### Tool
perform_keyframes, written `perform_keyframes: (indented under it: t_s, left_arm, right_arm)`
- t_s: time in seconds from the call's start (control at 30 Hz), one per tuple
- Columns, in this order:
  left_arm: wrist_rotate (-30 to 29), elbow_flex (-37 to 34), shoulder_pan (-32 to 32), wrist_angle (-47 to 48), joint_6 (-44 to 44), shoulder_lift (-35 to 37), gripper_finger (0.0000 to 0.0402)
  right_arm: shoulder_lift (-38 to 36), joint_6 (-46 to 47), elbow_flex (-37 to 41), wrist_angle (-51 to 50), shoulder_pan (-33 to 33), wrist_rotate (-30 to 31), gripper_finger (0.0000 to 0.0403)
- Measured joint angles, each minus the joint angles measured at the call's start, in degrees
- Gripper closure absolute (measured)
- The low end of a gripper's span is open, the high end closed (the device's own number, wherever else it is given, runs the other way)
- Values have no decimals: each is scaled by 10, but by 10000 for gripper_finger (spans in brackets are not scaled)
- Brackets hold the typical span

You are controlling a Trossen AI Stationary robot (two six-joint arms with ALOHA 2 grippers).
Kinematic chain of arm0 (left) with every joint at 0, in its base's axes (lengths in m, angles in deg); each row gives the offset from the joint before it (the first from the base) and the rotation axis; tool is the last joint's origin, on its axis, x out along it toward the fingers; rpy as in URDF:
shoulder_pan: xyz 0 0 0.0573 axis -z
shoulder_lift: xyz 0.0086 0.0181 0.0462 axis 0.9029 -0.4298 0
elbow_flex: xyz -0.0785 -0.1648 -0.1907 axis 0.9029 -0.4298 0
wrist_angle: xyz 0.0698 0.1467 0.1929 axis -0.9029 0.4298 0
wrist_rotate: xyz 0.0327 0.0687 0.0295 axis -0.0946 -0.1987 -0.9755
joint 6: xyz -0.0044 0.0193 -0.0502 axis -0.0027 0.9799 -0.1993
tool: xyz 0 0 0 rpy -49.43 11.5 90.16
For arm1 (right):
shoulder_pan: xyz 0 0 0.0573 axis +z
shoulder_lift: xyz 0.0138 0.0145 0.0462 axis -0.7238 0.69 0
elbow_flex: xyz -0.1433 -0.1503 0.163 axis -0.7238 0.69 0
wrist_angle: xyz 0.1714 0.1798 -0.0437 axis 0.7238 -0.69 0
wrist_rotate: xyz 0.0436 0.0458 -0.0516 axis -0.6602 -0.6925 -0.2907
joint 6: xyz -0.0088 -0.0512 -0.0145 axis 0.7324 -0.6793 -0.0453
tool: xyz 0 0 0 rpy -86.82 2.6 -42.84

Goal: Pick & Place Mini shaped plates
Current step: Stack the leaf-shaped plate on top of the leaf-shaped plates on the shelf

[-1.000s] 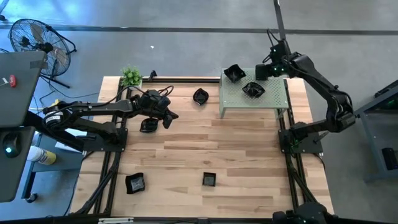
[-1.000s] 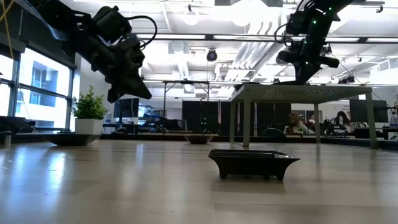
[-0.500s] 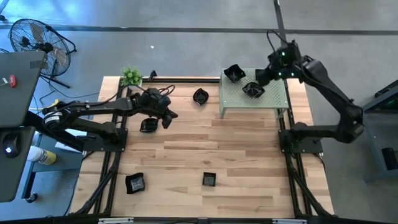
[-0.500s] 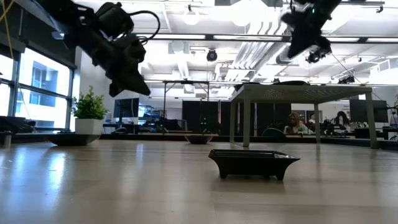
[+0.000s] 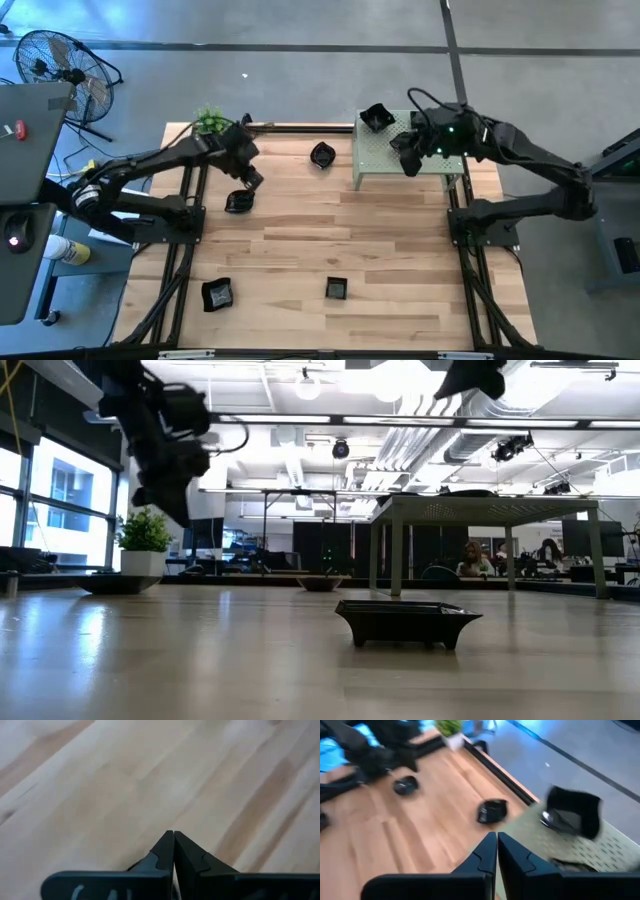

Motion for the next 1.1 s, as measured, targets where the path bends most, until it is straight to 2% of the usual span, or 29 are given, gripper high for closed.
perform_keyframes:
  t_s: [0.1,0.2,0.3,0.43,0.57,0.87,1.0,1.1]
  left_arm:
    - [-6,0,-44,54,52,0,391]
    - [-21,0,-67,98,92,-6,363]
    - [-40,0,-71,117,115,-18,321]
    - [-31,0,-71,116,132,-47,268]
    - [-28,-1,-69,116,156,-98,245]
    - [-16,-1,-69,100,215,-185,254]
    - [5,-1,-69,101,225,-197,280]
    - [17,-1,-69,100,226,-198,315]
  right_arm:
    - [0,0,0,20,35,5,392]
    - [0,0,0,31,61,21,398]
    - [0,-1,0,37,80,24,401]
    - [0,-2,0,53,96,25,397]
    - [0,-3,0,66,106,25,399]
    - [0,-6,0,83,118,28,397]
    - [0,-5,0,83,118,29,400]
    - [0,-3,0,83,118,29,401]
